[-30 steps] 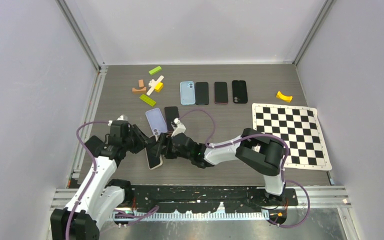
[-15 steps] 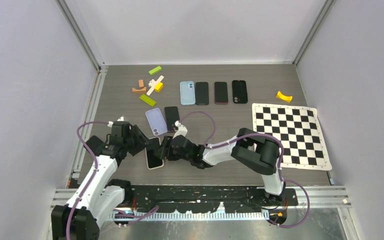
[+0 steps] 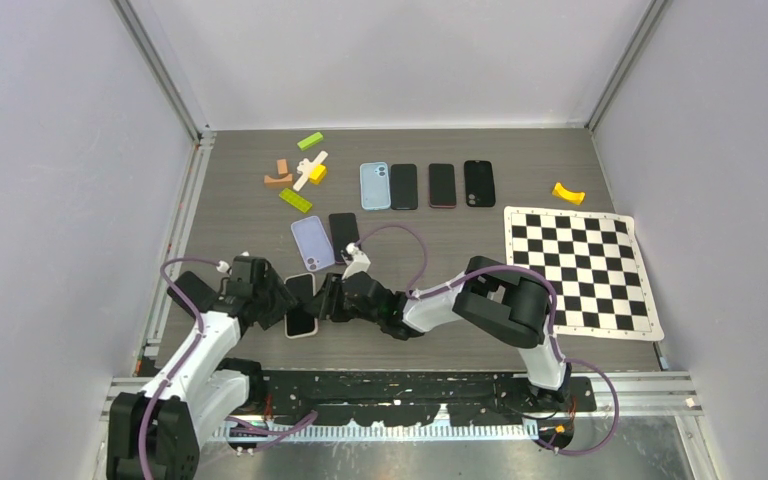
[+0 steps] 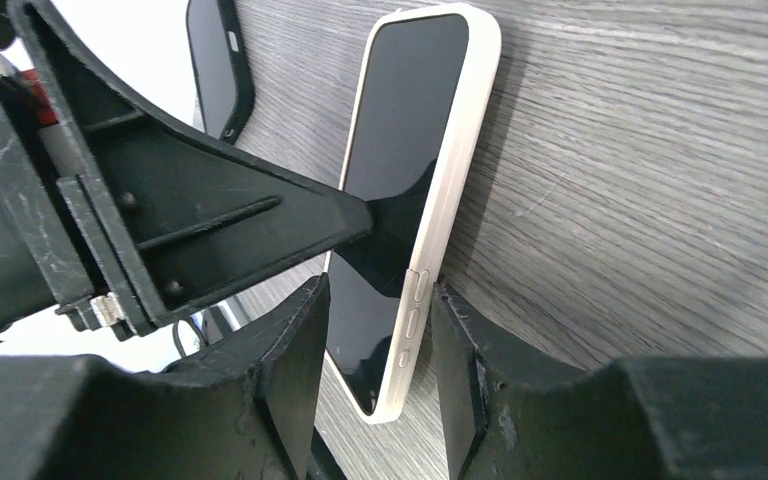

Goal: Take the phone out of the phone case
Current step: Pick up the phone at the center of the board.

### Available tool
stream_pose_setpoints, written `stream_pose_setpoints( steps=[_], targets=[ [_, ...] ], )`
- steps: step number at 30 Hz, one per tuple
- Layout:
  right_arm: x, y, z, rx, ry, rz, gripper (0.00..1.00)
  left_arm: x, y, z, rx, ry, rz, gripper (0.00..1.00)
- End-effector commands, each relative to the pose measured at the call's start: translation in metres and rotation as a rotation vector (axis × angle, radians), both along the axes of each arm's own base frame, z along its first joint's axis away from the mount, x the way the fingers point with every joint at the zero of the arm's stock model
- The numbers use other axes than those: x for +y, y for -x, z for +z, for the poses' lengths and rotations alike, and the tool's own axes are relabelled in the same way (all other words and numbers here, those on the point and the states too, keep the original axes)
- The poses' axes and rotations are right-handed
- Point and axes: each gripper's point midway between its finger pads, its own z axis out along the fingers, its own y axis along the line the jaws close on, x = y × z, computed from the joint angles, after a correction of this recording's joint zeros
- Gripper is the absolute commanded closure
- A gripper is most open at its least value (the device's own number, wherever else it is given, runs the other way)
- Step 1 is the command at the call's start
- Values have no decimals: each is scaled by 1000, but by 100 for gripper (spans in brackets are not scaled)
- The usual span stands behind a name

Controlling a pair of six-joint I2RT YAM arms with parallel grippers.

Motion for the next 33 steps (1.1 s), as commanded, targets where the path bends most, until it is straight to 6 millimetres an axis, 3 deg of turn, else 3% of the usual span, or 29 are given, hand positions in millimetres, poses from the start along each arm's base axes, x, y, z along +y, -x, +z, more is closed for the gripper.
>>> stream_pose_setpoints(
  steps=[1, 7, 10, 22, 28, 30, 33],
  targets=[
    [15, -4, 32, -33, -141, 7, 52, -17, 7, -10, 40, 109, 5, 51],
    [31, 14, 46, -5, -263, 130, 53, -46, 7, -12, 53, 283, -10, 69],
    [33, 17, 48, 5, -282, 146, 55, -46, 7, -10, 65, 284, -14, 75],
    [38, 47, 53, 197, -378, 257, 61, -46, 6, -4, 22, 288, -17, 78],
    [48, 54, 61, 190, -359, 331, 62, -37, 3, 10, -39, 237, -18, 78],
    [51, 55, 61, 184, -345, 343, 66, -36, 3, 13, -51, 228, -21, 78],
    [52, 52, 60, 168, -335, 342, 80, -32, 3, 16, -59, 203, -19, 78]
  ],
)
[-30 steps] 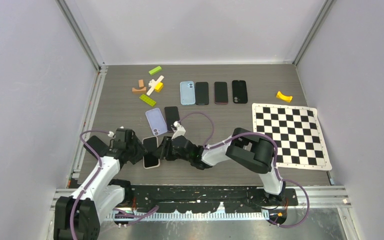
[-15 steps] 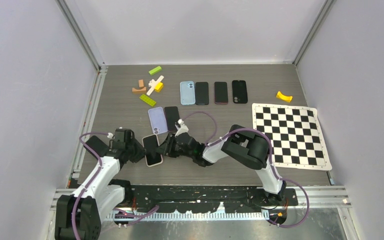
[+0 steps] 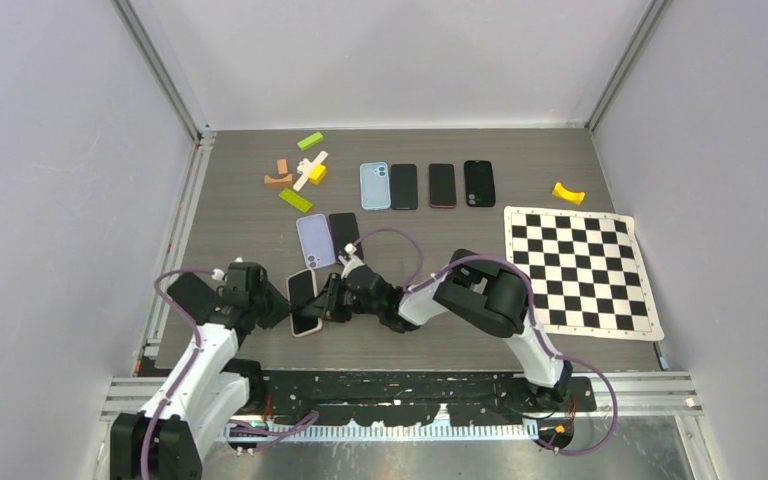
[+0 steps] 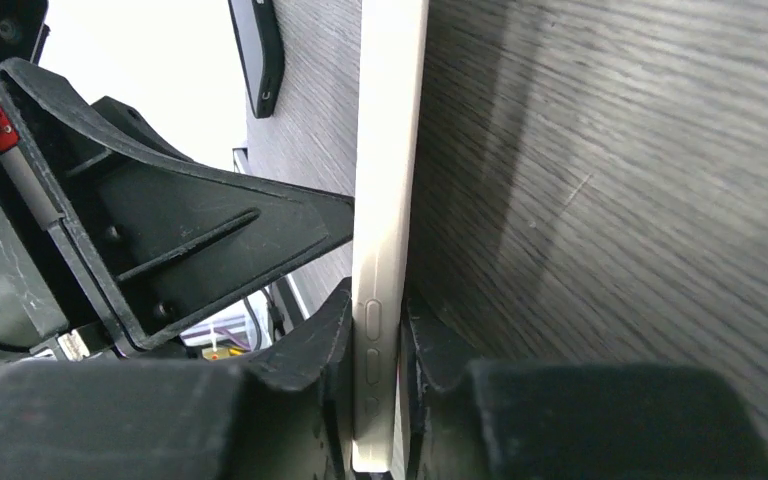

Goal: Take the phone out of the phone case
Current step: Pick up the phone at the center of the board.

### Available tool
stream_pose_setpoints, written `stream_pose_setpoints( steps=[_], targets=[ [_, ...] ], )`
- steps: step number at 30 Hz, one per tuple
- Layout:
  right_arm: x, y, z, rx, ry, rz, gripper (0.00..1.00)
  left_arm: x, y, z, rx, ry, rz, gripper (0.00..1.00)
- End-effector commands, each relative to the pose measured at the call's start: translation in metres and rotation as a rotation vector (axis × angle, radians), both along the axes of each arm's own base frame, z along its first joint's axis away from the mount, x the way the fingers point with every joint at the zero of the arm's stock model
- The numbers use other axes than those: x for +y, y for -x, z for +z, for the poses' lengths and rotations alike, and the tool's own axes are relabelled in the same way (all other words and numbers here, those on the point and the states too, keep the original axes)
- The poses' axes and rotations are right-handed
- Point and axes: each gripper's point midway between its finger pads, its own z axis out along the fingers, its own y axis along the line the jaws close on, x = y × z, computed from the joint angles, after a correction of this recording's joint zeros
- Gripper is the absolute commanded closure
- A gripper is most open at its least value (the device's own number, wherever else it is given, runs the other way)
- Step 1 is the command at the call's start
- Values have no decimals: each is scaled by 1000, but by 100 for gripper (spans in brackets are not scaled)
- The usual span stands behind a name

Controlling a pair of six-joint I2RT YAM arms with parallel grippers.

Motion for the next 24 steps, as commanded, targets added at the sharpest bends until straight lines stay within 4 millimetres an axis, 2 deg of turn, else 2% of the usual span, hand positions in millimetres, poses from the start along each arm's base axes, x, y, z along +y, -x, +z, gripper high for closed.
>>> stream_pose_setpoints(
  steps=[1, 3, 4, 5, 6, 7, 8, 9, 10, 11, 12, 13, 14, 15, 16, 17, 19, 20, 21, 22, 23, 24],
  targets=[
    [38, 43, 74, -65, -207, 198, 83, -22, 1, 16, -30, 85, -85, 77],
    [37, 40, 73, -84, -181, 187, 93, -20, 1, 22, -38, 67, -91, 73],
    [36, 39, 79, -108, -181, 188, 98, -16, 0, 24, -40, 45, -87, 67],
    [34, 37, 78, -116, -168, 178, 99, -13, -1, 29, -47, 24, -82, 60],
    [34, 35, 86, -147, -171, 173, 99, -9, -1, 36, -57, 3, -80, 52],
    [32, 35, 85, -164, -153, 173, 99, -7, -5, 46, -83, -14, -80, 44],
    [31, 33, 97, -185, -163, 164, 99, -4, -5, 56, -105, -28, -77, 36],
    [27, 32, 97, -202, -151, 163, 99, -2, -7, 66, -129, -40, -79, 29],
    [25, 30, 110, -224, -167, 152, 99, -1, -8, 75, -153, -50, -80, 23],
    [21, 29, 111, -238, -157, 148, 99, 1, -9, 87, -183, -60, -82, 17],
    [17, 26, 125, -257, -173, 136, 99, 2, -11, 100, -218, -68, -88, 11],
    [10, 22, 125, -267, -160, 127, 99, 2, -12, 111, -246, -76, -98, 5],
    [4, 16, 140, -286, -178, 107, 99, 2, -14, 124, -281, -85, -112, 1],
    [-4, 14, 138, -286, -164, 100, 99, 2, -15, 136, -309, -90, -125, 1],
    [-13, 6, 154, -303, -185, 77, 99, 0, -18, 148, -340, -93, -147, 0],
    [-22, 4, 149, -296, -168, 68, 99, -2, -20, 158, -366, -97, -172, 0],
    [-44, -6, 174, -320, -197, 22, 99, -10, -26, 177, -410, -81, -222, 0],
    [-56, -15, 171, -318, -185, -5, 99, -15, -28, 185, -425, -67, -250, 0],
    [-67, -17, 190, -338, -209, -23, 99, -20, -31, 193, -444, -53, -274, 0],
    [-78, -26, 188, -338, -193, -47, 99, -27, -35, 200, -463, -31, -303, 0],
    [-88, -27, 201, -355, -195, -60, 99, -35, -38, 208, -487, -3, -336, 0],
    [-100, -35, 197, -350, -163, -86, 99, -44, -40, 215, -516, 33, -379, 0]
  ],
)
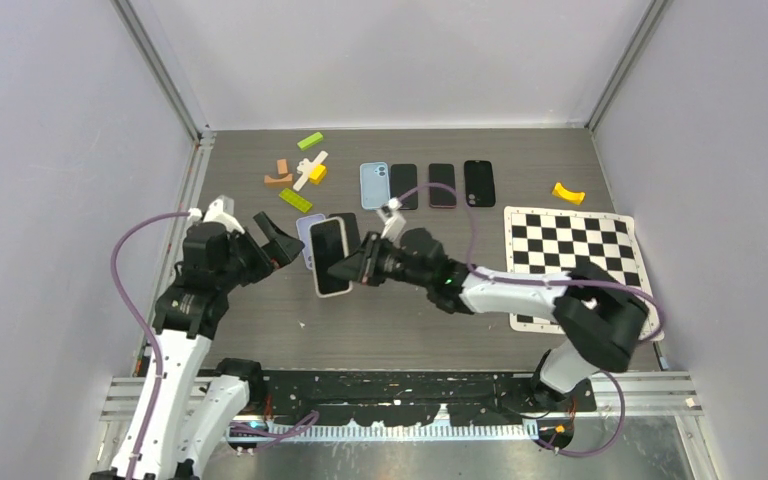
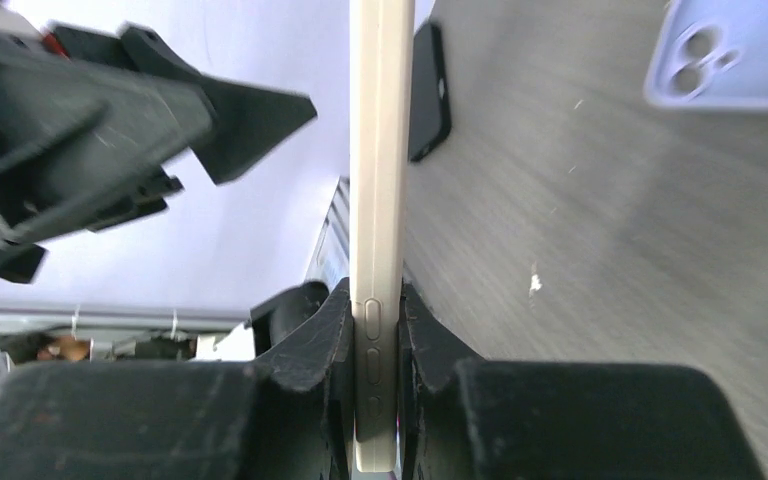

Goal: Take the phone out of the phone case
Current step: Pick up the phone at the center of the board.

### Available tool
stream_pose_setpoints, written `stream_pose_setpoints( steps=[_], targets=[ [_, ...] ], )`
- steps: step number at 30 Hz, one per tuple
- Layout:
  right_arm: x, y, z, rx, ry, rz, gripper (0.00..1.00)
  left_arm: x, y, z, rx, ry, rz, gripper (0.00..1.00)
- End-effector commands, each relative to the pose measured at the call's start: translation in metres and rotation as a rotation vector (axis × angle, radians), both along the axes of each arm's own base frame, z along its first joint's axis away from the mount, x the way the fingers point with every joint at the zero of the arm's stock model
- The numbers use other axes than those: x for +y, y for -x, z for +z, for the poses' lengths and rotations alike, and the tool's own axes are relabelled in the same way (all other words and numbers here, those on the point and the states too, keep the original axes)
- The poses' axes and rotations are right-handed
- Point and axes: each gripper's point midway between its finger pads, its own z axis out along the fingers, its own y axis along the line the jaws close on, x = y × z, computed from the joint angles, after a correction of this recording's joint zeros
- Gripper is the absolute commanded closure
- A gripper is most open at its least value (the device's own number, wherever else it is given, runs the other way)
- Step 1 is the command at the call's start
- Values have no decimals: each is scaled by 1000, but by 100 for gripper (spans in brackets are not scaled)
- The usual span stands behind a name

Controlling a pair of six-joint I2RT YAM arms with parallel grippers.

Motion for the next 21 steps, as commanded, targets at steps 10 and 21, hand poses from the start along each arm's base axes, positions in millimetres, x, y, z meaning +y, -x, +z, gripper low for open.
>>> stream_pose_setpoints(
  steps=[10, 21],
  targets=[
    [-87, -22, 130, -200, -166, -92, 99, -103, -21, 86, -298, 372, -605, 0],
    [-69, 14, 169, -219, -344, 160, 99, -121, 1, 120, -404, 518, -826, 0]
  ],
)
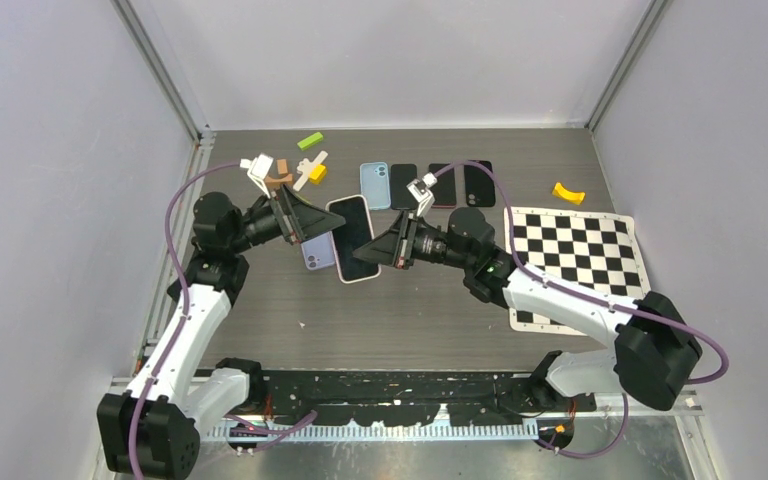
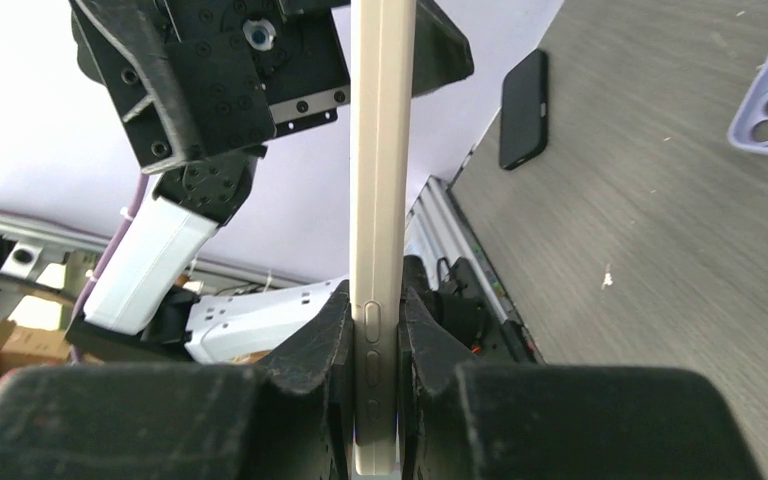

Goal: Take the phone out of the phone case
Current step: Pick up the phone at the center of the board, then remove the phone case from the phone.

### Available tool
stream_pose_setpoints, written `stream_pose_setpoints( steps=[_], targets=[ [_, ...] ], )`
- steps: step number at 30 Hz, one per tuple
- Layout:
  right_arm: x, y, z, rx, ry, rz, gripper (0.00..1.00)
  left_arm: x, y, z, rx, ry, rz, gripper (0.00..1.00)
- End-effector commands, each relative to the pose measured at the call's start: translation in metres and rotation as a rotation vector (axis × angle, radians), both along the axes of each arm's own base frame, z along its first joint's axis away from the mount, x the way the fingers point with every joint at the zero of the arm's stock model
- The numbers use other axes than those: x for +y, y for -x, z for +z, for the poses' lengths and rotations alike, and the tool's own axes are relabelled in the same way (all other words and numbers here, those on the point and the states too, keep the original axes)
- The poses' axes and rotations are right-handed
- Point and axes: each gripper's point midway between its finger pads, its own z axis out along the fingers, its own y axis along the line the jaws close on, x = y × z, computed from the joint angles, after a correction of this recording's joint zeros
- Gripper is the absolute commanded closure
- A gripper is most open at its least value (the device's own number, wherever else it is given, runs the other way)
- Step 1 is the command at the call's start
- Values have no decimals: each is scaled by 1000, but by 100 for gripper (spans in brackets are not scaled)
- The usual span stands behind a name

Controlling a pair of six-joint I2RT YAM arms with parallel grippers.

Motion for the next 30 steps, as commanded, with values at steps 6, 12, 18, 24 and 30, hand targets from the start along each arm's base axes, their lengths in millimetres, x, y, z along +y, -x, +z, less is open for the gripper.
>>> stream_pose_setpoints(
  steps=[6, 12, 18, 24, 30],
  targets=[
    [14, 23, 74, -167, -199, 192, 99, -10, 25, 34, -79, 131, -158, 0],
    [19, 22, 73, -196, -169, 217, 99, -12, 26, 34, -37, 155, -183, 11],
    [23, 18, 72, -197, -164, 218, 99, -12, 26, 35, -4, 168, -190, 47],
    [27, 14, 69, -184, -161, 216, 99, -13, 29, 37, -4, 166, -208, 85],
    [25, 7, 57, -186, -116, 176, 81, -11, 20, 44, -28, 183, -153, 100]
  ],
)
